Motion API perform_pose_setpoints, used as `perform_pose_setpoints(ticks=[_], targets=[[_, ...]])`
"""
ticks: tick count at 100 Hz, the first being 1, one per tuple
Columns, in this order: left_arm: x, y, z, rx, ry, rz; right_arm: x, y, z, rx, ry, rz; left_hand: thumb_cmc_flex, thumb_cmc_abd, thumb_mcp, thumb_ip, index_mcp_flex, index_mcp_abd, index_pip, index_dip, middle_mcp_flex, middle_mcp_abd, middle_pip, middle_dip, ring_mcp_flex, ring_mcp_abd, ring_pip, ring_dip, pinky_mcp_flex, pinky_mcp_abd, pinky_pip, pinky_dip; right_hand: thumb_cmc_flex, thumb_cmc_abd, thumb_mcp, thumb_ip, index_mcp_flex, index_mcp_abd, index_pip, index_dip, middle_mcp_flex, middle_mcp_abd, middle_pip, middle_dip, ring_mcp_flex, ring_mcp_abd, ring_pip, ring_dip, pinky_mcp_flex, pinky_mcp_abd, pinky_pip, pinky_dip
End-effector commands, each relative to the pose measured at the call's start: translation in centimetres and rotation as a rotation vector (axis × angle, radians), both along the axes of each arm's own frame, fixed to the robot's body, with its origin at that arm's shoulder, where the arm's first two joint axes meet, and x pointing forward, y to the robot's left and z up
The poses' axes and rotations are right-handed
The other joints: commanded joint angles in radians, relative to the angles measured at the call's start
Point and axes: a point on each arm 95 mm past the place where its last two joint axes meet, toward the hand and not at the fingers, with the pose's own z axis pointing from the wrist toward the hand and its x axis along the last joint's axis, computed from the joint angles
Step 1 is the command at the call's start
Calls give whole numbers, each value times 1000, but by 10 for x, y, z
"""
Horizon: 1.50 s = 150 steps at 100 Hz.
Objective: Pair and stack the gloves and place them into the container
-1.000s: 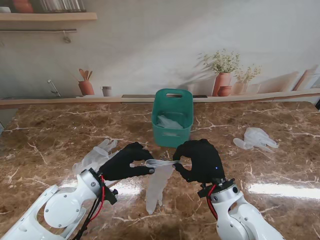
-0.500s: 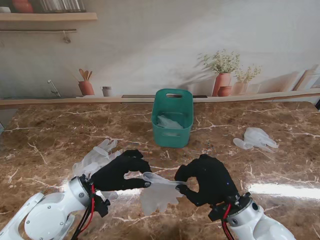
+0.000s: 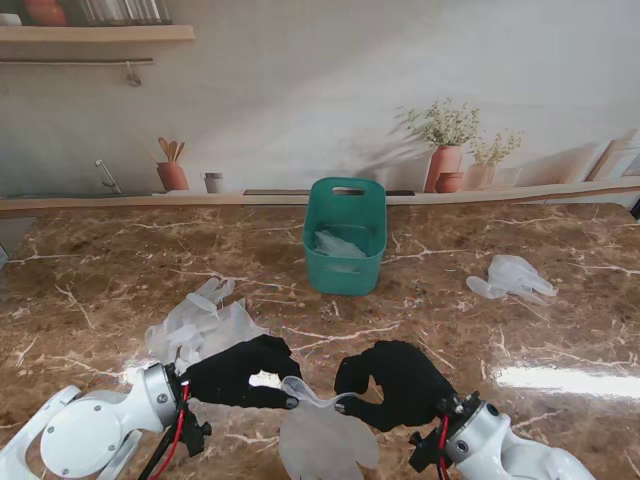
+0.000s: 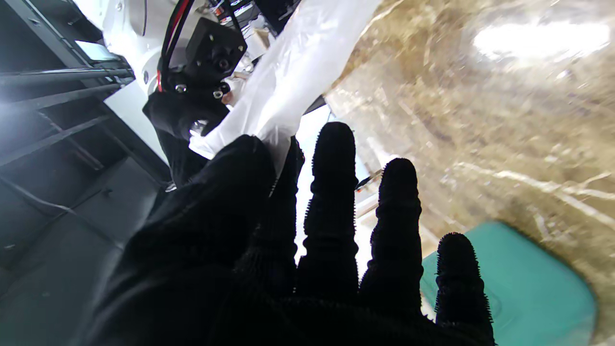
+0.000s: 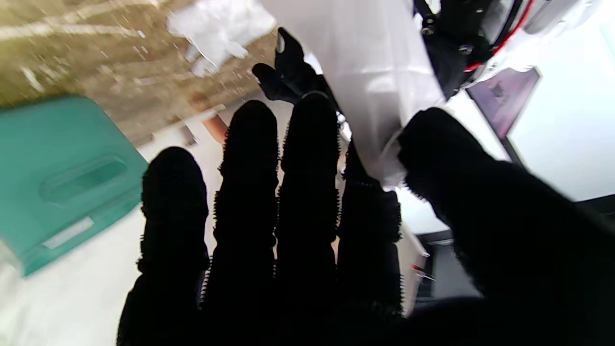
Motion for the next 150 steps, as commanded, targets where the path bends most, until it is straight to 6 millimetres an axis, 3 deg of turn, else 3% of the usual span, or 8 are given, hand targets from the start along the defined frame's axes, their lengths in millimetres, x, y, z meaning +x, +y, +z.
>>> perform_pose_setpoints(ticks=[1, 48, 101, 113, 126, 131, 136, 150], targets=[[7, 4, -18, 45, 53, 23, 14, -5, -21, -38, 71, -27, 15, 28, 40, -8, 28, -46, 56, 3, 10, 2, 24, -8, 21, 25, 45, 13, -3, -1, 25, -5, -18, 25, -1, 40, 15, -9, 25, 19, 23, 10, 16, -1, 28, 2, 16, 21, -9, 3, 38, 15], [79, -32, -49, 240, -60, 257, 105, -11, -74, -155, 85, -241, 15, 22, 17, -2, 24, -66, 75, 12, -4, 7, 65, 3, 26, 38, 111, 42, -2, 8, 139, 31, -29, 20, 5, 34, 15, -13, 19, 23, 6, 6, 33, -2, 6, -4, 26, 20, -32, 1, 38, 7], [128, -60, -75, 464, -204, 394, 156, -14, -103, -349, 51, -406, -36, -1, 89, -24, 36, -75, 88, -3, 10, 12, 95, -20, 67, 41, 185, 81, 29, 24, 249, 35, -26, -4, -2, 11, 23, -13, 7, -25, 12, 4, 56, -20, 11, -2, 45, 15, -26, 1, 50, 2], [132, -63, -82, 485, -197, 405, 161, -14, -110, -400, 33, -418, -50, 2, 69, -11, 43, -53, 73, -150, -8, 22, 73, -135, 59, 44, 179, 69, 30, 26, 282, 7, -24, -14, -24, 1, 8, -14, 6, -109, 7, 0, 46, -55, 7, -5, 24, -7, -29, -2, 44, -12], [132, -63, -88, 515, -200, 417, 164, -16, -117, -456, 14, -441, -84, 10, 3, 8, 8, 66, -200, -426, -142, 42, -58, -303, -21, 28, 78, -18, 18, 15, 263, -19, -52, -15, -61, 3, -71, 27, -74, -206, -64, 6, -36, -124, -46, -5, -85, -62, -69, -12, -24, -46], [132, -61, -88, 532, -204, 417, 164, -18, -118, -479, 3, -453, -140, 36, 36, 25, -24, 98, -324, -468, -213, 46, -98, -351, -67, 17, 21, -71, 4, 6, 225, -47, -90, 14, -72, 38, -89, 69, -257, -169, -124, 3, -80, -170, -78, -6, -145, -89, -94, -18, -67, -59], [131, -59, -89, 545, -207, 414, 164, -21, -118, -493, -6, -461, -198, 66, 85, 70, -65, 128, -398, -490, -268, 52, -124, -390, -104, 10, -24, -117, 0, -2, 187, -76, -138, 63, -92, 132, -112, 103, -448, -79, -198, 2, -126, -207, -117, -6, -202, -113, -128, -22, -119, -70], [129, -54, -88, 546, -221, 435, 162, -28, -113, -517, -50, -488, -227, 51, 56, 73, -184, 178, -535, -550, -449, 72, -172, -476, -234, -22, -149, -243, 6, -32, 1, -180, -172, 89, -181, 142, -258, 139, -587, -91, -361, 7, -200, -276, -212, -12, -301, -156, -203, -26, -235, -98]])
